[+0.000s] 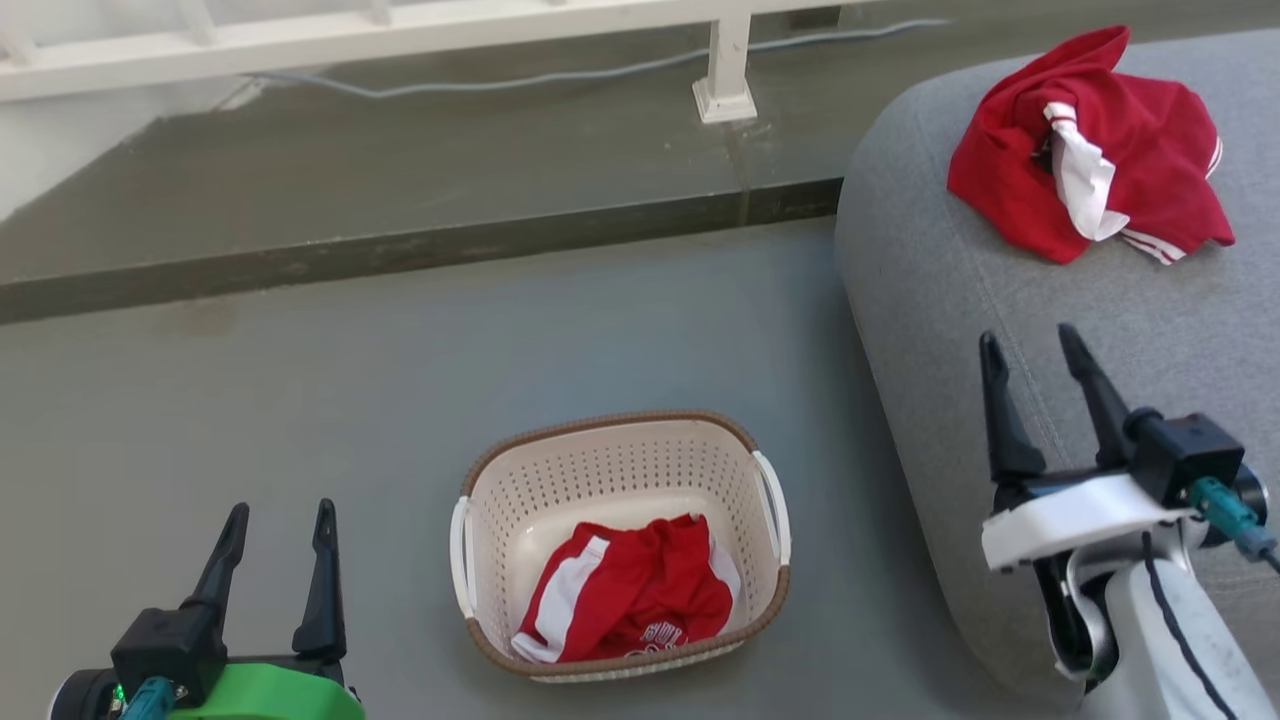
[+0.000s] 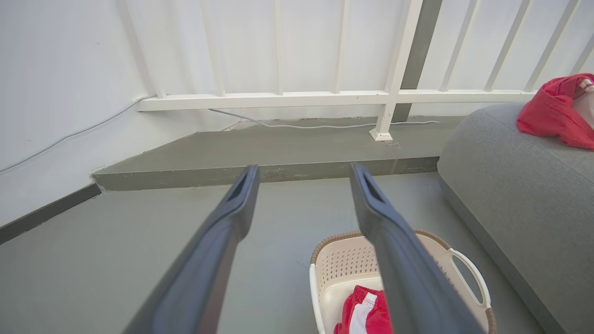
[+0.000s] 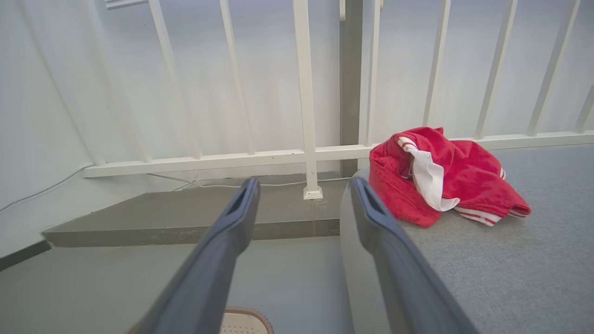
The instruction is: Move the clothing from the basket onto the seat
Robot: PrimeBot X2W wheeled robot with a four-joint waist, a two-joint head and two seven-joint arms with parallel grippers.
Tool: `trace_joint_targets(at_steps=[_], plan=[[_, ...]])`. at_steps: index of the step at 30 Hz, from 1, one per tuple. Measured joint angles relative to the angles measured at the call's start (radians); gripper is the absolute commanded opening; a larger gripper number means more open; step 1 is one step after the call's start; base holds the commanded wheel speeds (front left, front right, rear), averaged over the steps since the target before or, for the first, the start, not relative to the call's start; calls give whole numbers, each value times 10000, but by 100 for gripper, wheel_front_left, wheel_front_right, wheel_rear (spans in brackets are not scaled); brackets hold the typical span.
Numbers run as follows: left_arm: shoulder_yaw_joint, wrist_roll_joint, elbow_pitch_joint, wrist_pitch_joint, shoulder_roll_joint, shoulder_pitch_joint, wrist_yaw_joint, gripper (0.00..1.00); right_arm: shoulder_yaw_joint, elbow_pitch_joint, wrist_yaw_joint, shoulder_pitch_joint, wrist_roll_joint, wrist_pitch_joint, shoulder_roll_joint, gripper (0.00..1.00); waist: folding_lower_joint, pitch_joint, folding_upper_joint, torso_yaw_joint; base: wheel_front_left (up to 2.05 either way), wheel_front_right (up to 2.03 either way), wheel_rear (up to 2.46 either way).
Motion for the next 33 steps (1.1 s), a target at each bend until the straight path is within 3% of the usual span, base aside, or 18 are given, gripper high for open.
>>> trace_joint_targets(at_steps=[11, 23, 33], plan=[[-422, 148, -31, 535, 2, -1005, -13, 100, -414, -635, -173, -1151, 71, 0, -98, 100, 0, 1193, 0, -2, 0, 0, 0], [-1306, 646, 871, 1244, -150, -2952, -460, 100, -825, -1317, -343, -2517, 88, 0, -347, 100, 1, 2824, 0, 10, 0, 0, 0], [-2293, 1197, 2249, 1983, -729, -4730, -926, 100, -976, -1918, -431, -3618, 165, -2, -431, 100, 1, 4238, 0, -117, 0, 0, 0]])
